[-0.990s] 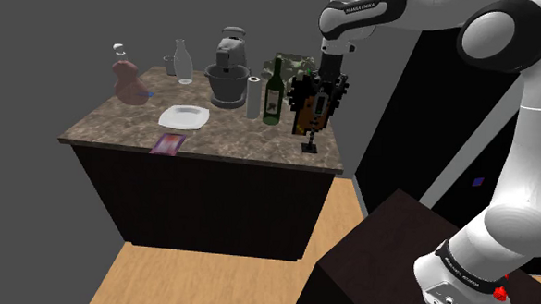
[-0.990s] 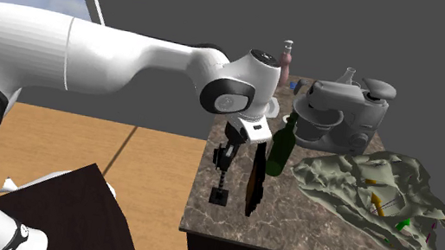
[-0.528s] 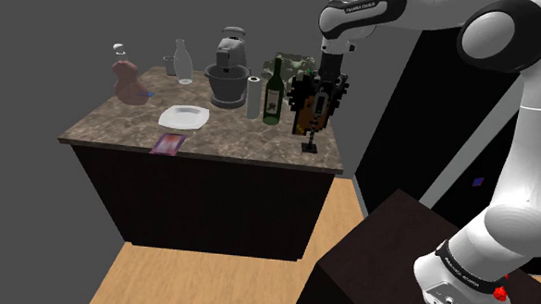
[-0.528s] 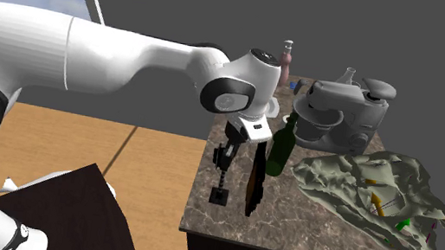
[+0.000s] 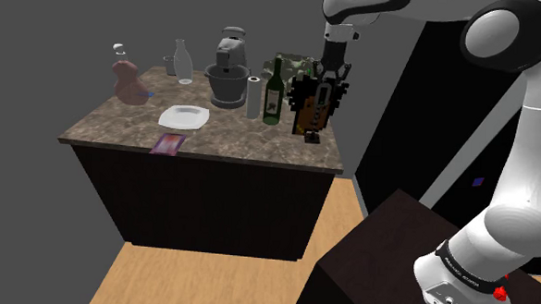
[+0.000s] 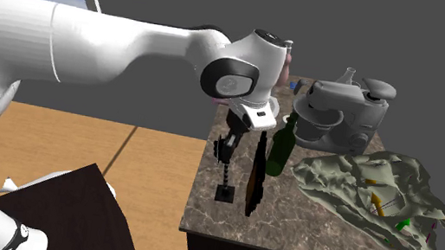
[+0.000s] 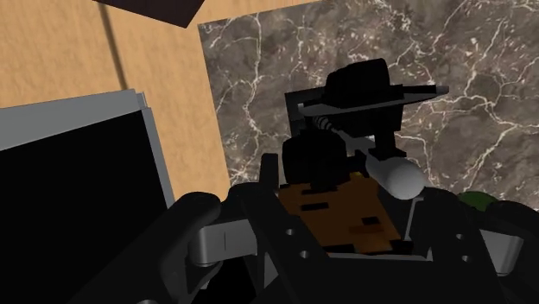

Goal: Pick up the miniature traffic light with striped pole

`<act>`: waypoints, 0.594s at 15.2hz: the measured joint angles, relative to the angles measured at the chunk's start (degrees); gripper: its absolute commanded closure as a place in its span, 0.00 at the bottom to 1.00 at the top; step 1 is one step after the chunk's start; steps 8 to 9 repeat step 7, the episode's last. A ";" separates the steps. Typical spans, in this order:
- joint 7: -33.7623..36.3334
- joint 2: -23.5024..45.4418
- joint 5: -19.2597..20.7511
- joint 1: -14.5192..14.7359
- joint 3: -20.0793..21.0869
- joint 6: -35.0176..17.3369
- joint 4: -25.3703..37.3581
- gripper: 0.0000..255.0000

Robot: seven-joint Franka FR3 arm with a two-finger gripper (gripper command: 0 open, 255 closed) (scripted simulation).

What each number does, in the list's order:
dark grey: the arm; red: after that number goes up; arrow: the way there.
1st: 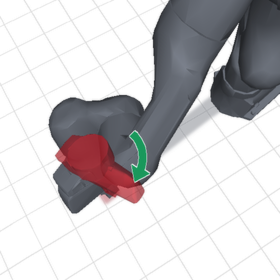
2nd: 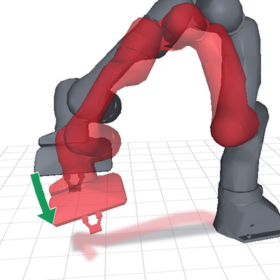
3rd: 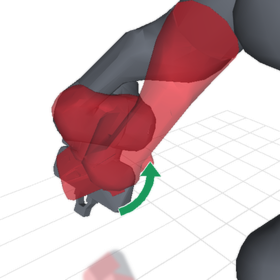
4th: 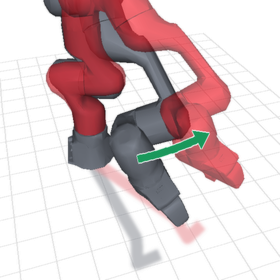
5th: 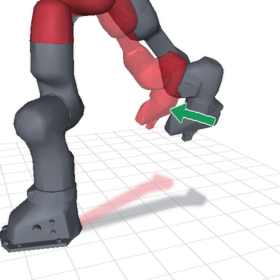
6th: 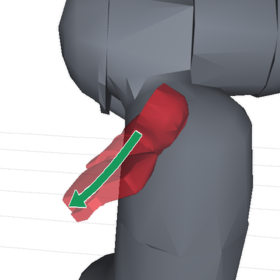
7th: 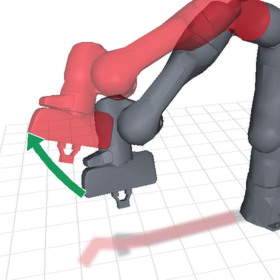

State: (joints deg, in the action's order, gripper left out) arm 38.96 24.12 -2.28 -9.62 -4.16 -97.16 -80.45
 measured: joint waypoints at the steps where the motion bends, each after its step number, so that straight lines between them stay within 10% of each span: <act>1: 0.01 0.00 0.00 -0.01 0.00 0.60 0.61 1.00; 9: 0.09 0.09 0.01 -0.10 -0.03 5.02 5.11 1.00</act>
